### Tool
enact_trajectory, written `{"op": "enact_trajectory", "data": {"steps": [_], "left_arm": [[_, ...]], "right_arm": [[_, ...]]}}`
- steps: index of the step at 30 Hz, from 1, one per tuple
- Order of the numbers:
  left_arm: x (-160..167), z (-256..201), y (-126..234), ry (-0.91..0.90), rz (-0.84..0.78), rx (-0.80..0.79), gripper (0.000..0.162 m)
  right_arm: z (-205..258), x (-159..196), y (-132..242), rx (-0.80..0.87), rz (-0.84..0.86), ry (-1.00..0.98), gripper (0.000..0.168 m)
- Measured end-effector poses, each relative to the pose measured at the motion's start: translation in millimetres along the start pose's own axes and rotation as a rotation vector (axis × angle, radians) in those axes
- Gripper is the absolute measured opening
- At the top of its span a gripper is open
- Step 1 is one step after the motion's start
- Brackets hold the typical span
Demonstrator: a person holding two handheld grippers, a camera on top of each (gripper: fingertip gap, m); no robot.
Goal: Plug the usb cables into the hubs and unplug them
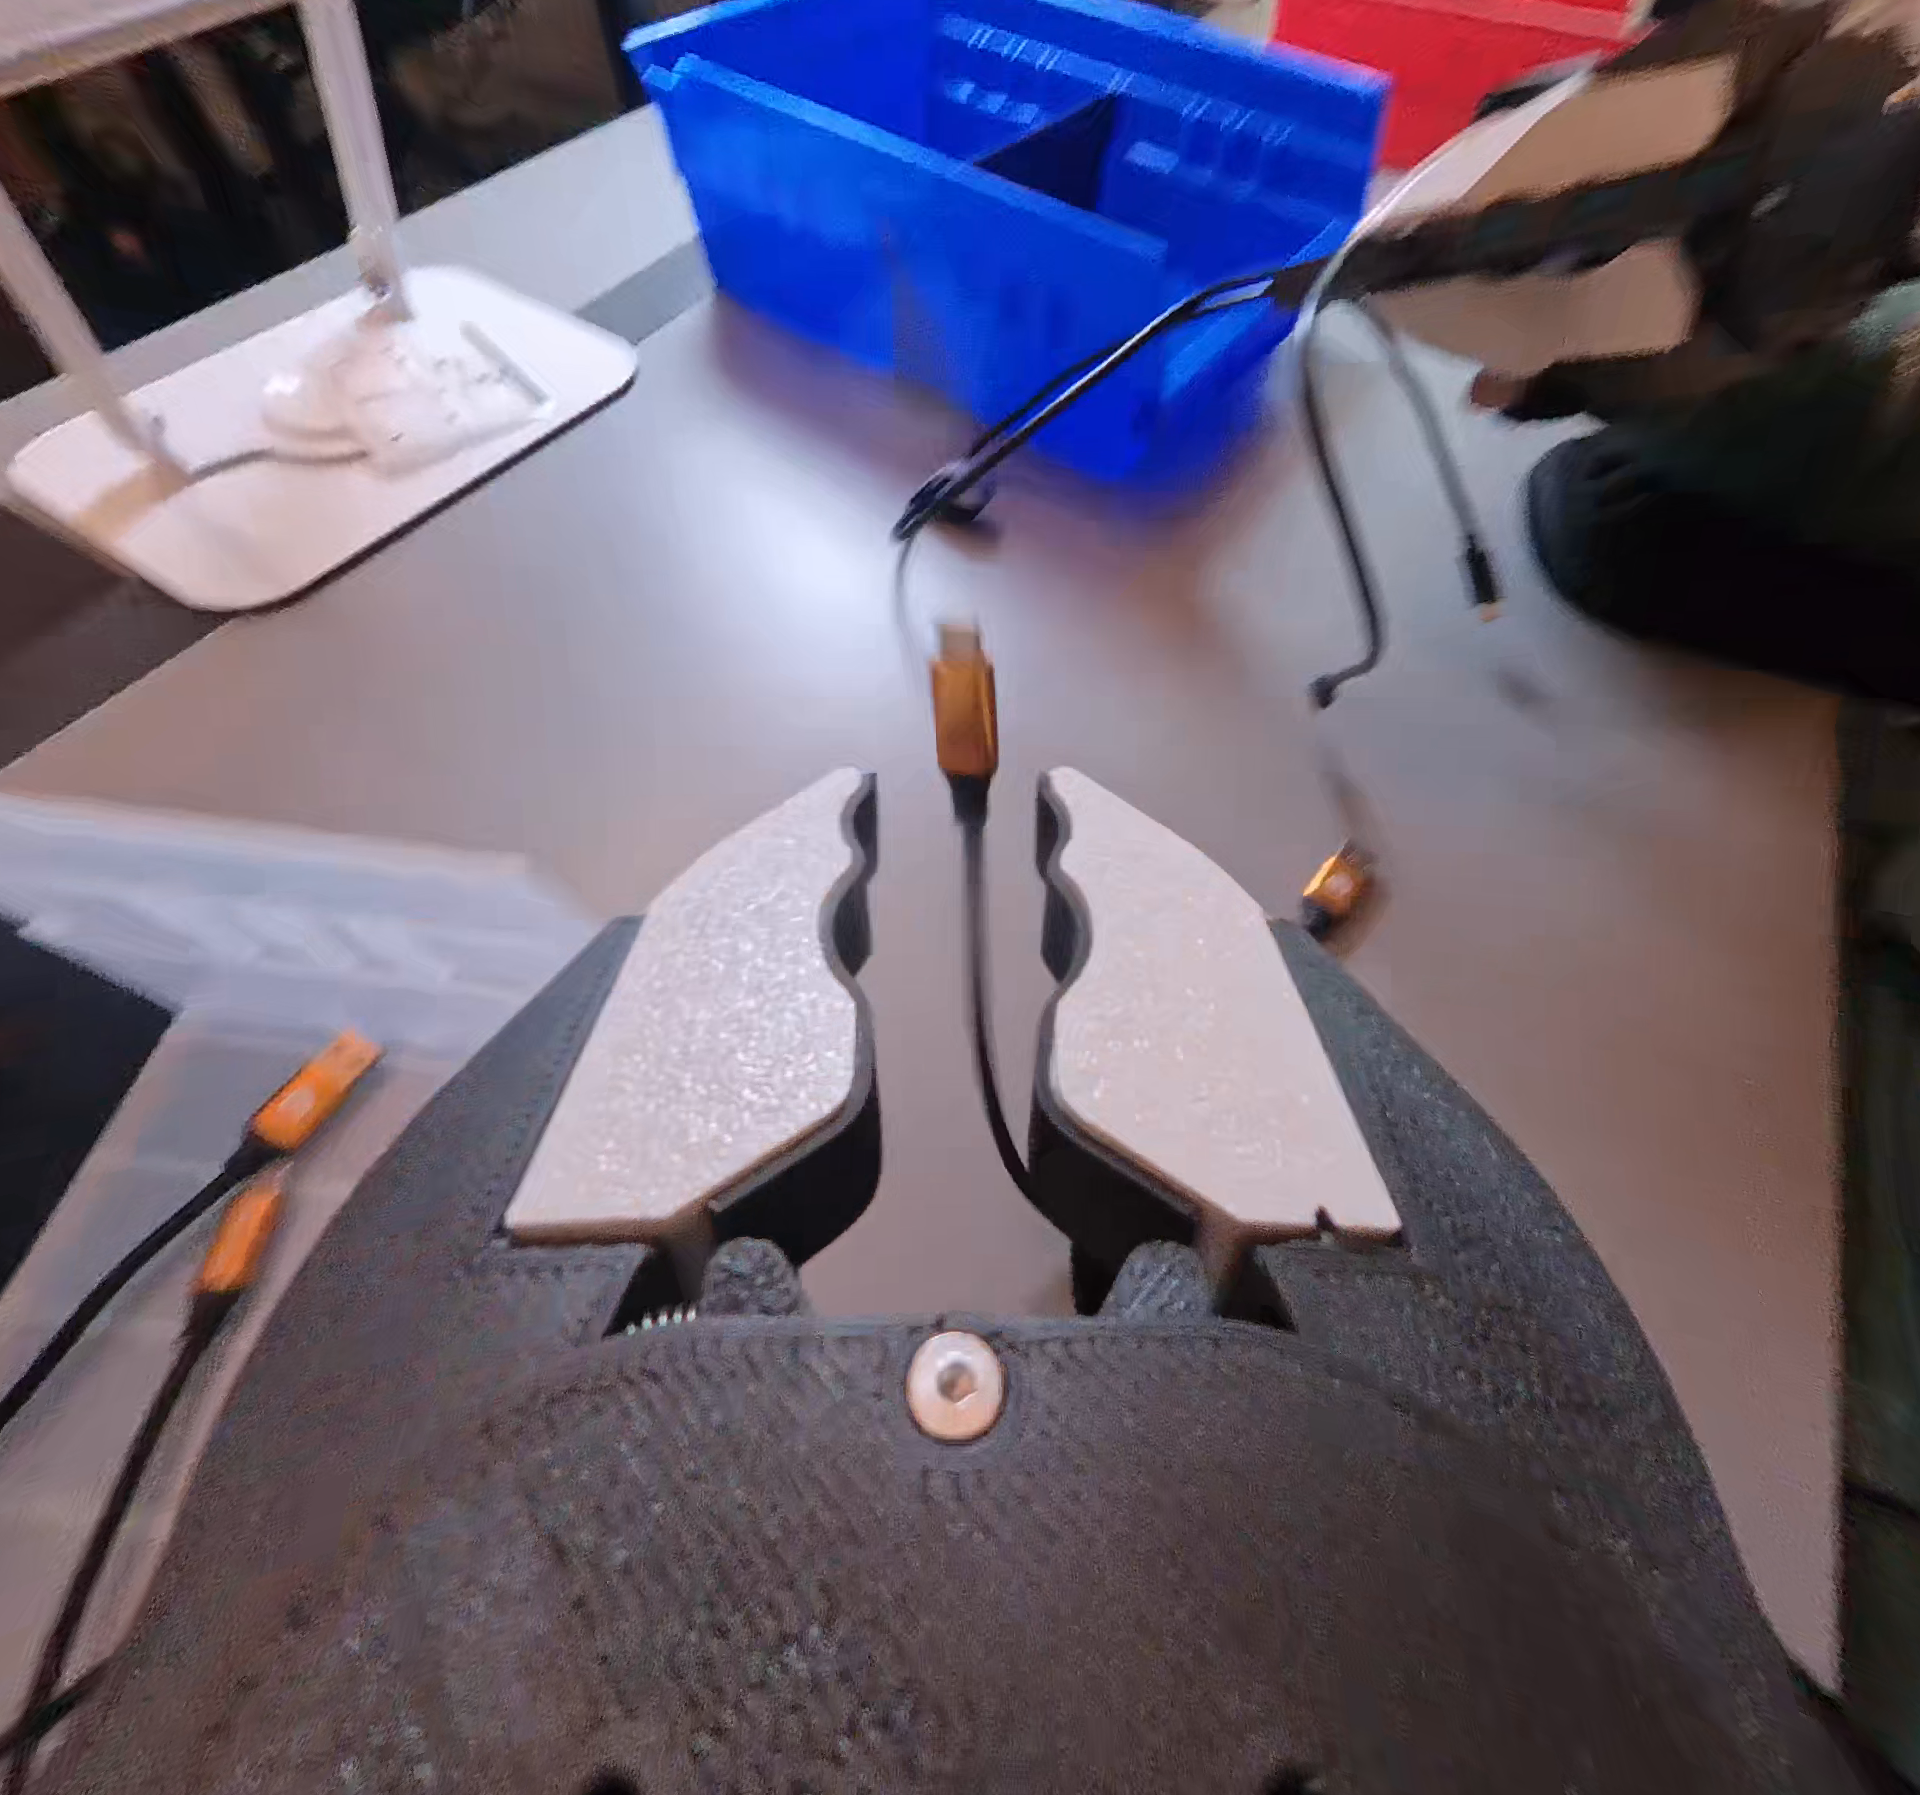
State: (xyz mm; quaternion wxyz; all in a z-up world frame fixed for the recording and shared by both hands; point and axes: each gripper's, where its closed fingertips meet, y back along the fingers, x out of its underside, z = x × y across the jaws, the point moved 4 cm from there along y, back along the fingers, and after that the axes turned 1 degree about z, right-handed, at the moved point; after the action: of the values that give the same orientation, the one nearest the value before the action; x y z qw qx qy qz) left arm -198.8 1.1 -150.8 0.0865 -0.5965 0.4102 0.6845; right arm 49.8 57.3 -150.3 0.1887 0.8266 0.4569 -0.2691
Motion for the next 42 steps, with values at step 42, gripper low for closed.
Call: {"op": "enact_trajectory", "data": {"steps": [42], "left_arm": [[-21, -148, -31, -0.363, -0.211, 0.330, 0.010]], "right_arm": [[18, -16, 6, -0.229, -0.264, -0.240, 0.012]]}}
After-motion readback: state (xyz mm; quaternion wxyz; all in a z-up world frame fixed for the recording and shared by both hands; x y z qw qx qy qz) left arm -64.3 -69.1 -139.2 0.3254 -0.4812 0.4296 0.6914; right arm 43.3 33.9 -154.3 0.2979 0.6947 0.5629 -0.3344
